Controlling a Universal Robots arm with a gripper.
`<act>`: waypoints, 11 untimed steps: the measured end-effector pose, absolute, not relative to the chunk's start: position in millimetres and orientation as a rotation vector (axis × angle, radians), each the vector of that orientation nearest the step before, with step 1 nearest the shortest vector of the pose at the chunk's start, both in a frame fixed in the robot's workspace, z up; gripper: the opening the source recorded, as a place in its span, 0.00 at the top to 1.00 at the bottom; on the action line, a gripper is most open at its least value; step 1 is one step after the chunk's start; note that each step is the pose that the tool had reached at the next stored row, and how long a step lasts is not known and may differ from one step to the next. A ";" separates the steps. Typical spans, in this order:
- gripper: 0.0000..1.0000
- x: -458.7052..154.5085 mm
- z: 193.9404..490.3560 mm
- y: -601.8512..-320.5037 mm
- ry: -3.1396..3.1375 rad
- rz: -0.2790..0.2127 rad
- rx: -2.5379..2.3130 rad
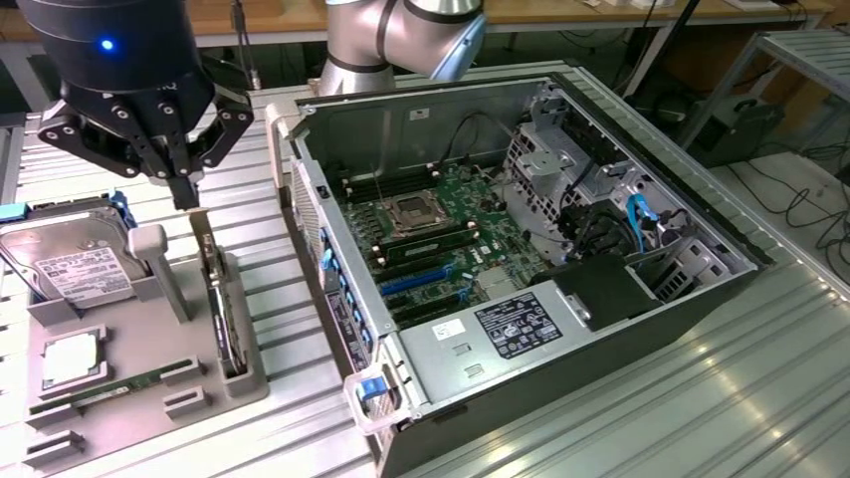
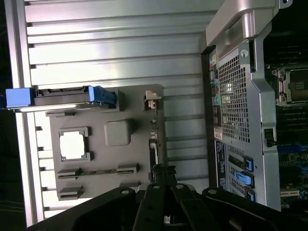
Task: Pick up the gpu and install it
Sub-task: 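Reach for the gpu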
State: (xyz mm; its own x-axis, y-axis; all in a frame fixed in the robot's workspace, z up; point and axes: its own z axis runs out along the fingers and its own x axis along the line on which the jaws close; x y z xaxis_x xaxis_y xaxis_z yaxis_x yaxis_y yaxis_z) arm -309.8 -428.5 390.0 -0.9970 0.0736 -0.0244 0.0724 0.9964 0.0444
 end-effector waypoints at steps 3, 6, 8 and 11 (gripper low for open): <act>0.89 -315.6 389.7 -431.9 3.113 0.068 0.113; 0.89 -320.8 389.7 -434.3 3.111 0.070 0.113; 0.89 -320.8 389.7 -434.4 3.111 0.070 0.112; 0.89 -320.8 389.7 -434.4 3.111 0.070 0.113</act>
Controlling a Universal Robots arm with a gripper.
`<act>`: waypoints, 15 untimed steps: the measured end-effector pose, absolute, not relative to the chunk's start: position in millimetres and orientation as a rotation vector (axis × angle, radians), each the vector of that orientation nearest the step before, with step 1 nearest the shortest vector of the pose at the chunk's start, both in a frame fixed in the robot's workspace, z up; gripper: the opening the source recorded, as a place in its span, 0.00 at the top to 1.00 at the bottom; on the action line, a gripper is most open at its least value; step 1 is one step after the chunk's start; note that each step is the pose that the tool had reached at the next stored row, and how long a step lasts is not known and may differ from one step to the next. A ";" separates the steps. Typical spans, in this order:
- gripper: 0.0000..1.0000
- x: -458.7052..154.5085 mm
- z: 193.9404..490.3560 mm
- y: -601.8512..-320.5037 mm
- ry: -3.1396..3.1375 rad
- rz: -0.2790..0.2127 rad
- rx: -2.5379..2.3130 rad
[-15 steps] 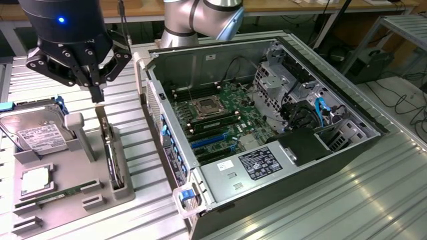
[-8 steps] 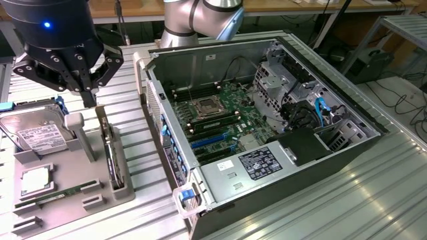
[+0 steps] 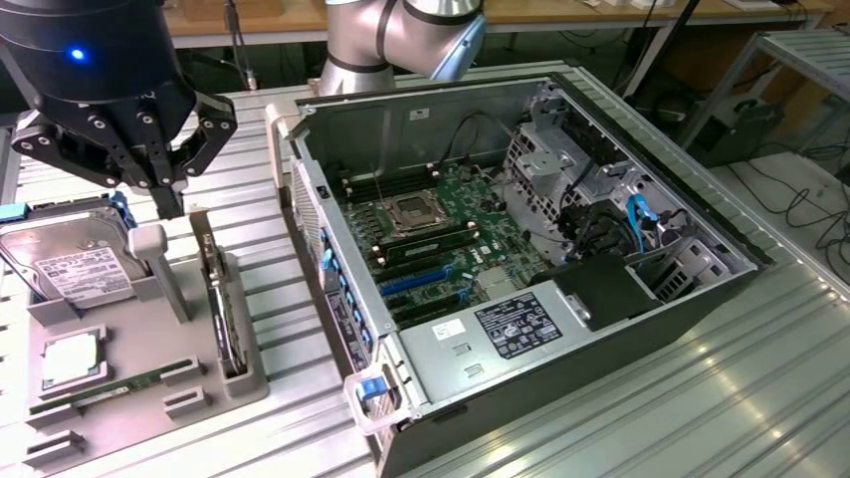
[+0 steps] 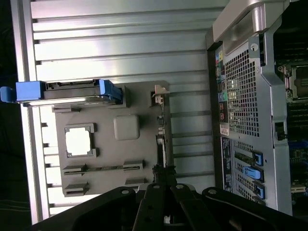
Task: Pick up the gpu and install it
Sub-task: 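Pick up the gpu and move the gpu toward the slot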
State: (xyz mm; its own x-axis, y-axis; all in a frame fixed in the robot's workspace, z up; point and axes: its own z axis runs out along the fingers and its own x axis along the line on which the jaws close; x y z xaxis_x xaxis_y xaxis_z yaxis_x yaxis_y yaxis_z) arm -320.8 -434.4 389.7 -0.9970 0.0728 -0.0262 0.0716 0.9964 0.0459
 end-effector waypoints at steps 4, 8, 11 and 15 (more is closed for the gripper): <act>0.89 -320.8 389.7 -434.4 3.111 0.070 0.112; 0.89 -320.8 389.7 -434.4 3.111 0.070 0.112; 0.83 -320.8 389.7 -434.4 3.111 0.070 0.112; 0.58 -320.8 389.7 -434.4 3.111 0.070 0.112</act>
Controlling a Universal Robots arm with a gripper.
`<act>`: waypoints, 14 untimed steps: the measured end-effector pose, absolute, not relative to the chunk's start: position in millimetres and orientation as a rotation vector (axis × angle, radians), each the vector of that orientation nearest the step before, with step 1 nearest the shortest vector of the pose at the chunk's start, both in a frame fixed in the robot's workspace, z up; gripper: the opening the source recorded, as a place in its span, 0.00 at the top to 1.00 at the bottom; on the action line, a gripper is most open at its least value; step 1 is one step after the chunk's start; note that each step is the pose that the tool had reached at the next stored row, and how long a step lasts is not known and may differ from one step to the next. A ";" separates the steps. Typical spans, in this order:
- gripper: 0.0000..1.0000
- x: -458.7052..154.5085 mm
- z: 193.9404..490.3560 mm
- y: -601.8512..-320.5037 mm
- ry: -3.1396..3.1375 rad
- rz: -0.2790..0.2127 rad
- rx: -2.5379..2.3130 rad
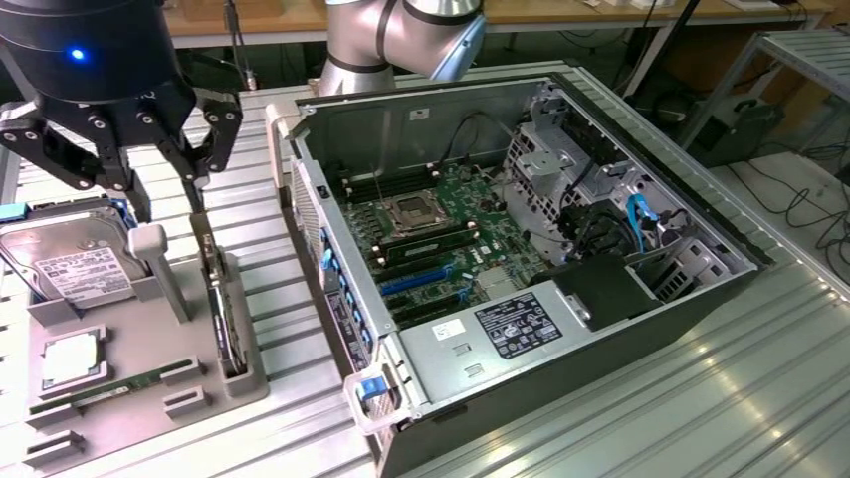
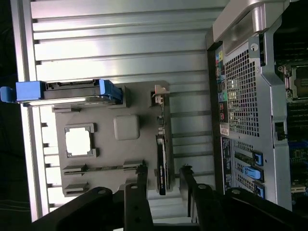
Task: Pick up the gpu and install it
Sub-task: 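Pick up the gpu and move the gpu toward the slot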
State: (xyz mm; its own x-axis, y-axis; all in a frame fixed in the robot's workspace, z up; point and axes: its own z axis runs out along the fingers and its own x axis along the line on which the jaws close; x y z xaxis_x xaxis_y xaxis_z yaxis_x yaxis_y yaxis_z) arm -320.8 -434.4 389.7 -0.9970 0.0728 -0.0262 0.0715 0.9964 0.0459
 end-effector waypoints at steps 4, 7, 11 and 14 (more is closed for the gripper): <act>0.40 -320.8 389.5 -434.4 3.111 0.070 0.113; 0.34 -320.9 387.6 -434.4 3.112 0.070 0.092; 0.34 -320.9 383.9 -434.8 3.114 0.071 0.032; 0.34 -320.9 377.7 -434.9 3.111 0.071 0.022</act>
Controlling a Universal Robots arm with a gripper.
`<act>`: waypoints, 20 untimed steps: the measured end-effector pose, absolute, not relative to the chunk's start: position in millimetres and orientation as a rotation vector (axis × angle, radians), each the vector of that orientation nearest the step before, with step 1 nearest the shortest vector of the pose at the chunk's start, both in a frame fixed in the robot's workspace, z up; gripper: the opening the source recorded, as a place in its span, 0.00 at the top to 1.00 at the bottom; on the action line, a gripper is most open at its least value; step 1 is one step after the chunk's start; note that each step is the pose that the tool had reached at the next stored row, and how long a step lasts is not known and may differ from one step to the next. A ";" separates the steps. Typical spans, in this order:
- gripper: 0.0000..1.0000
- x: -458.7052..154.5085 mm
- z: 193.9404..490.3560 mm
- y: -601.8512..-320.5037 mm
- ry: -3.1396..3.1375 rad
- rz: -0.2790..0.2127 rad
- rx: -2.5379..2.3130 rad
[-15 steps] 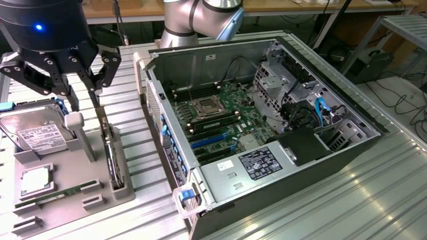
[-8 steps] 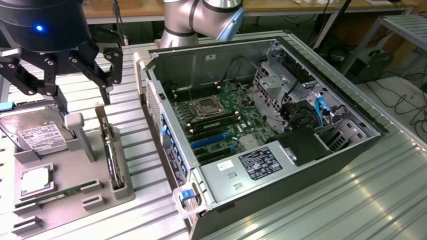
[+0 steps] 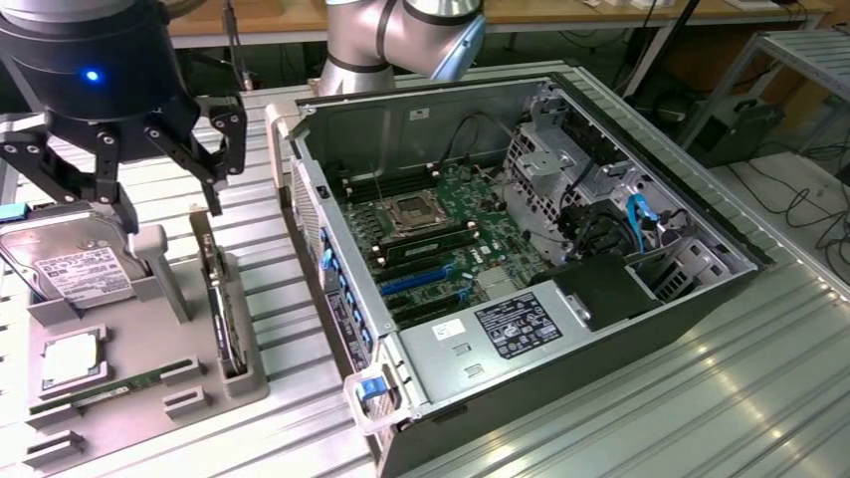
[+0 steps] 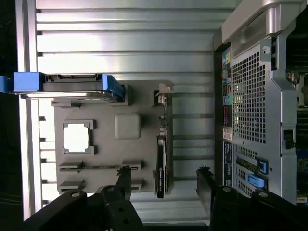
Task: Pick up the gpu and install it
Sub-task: 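Pick up the gpu and move the gpu toward the slot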
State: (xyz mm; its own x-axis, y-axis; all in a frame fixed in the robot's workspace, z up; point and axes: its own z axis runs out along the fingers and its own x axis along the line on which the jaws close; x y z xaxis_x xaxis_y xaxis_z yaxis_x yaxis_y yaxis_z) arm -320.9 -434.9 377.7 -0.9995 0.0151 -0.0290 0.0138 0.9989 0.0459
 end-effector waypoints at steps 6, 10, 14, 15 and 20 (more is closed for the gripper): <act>0.34 -321.0 372.6 -434.8 3.108 0.071 0.020; 0.34 -321.0 370.4 -434.8 3.108 0.071 0.019; 0.34 -321.0 368.4 -434.8 3.108 0.071 0.017; 0.34 -321.1 367.8 -434.8 3.108 0.071 0.017; 0.34 -321.1 364.9 -434.8 3.108 0.071 0.016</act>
